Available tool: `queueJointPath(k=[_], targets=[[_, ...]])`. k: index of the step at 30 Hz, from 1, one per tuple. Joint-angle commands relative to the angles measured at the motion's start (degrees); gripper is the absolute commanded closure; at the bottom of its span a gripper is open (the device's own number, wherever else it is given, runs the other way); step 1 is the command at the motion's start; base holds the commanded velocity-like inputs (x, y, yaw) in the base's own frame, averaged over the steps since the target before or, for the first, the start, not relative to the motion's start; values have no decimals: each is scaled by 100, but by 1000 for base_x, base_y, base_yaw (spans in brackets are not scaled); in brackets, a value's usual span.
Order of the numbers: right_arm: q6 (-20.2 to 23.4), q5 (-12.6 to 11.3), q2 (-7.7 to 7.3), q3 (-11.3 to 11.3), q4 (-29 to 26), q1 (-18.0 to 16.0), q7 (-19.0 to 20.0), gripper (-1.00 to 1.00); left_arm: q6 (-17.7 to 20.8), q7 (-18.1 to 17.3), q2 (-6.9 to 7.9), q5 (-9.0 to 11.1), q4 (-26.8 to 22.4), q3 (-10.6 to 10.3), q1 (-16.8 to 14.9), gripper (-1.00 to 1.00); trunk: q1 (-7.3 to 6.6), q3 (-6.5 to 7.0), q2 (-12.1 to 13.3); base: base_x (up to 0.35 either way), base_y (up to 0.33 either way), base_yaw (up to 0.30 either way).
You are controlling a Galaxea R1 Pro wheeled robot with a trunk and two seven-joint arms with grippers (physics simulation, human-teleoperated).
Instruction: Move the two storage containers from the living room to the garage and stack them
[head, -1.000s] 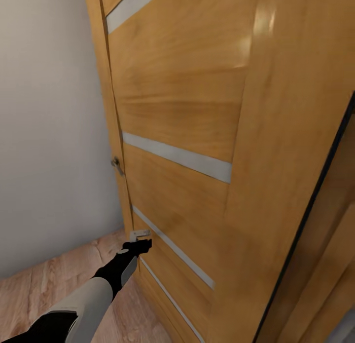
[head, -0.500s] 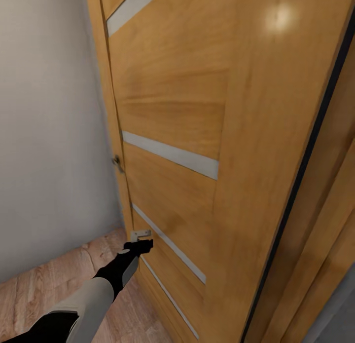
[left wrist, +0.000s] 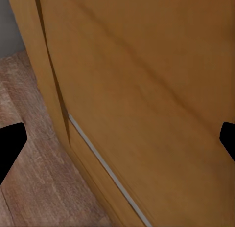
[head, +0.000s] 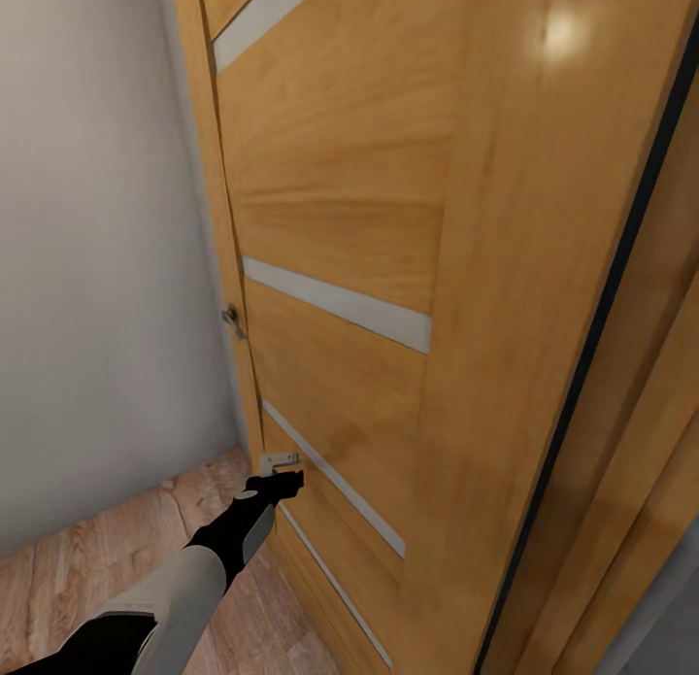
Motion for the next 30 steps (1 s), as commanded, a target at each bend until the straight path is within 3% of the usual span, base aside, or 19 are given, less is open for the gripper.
queueJointPath(k=[1,13,30], targets=[[-19,6,0,6,6,-3,-17,-100,26,-26,-9,94,-12,-21,0,-100,0,-4,-3,0,0,0],[-19,6,0,6,6,-3,-17,-100,24,-26,-5,94,-12,-21,0,-100,0,-4,-3,0,0,-129],[-27,6,0,8,6,-3,-17,-100,25,-26,-2,94,-12,-21,0,-100,0,-4,-3,0,0,-7]])
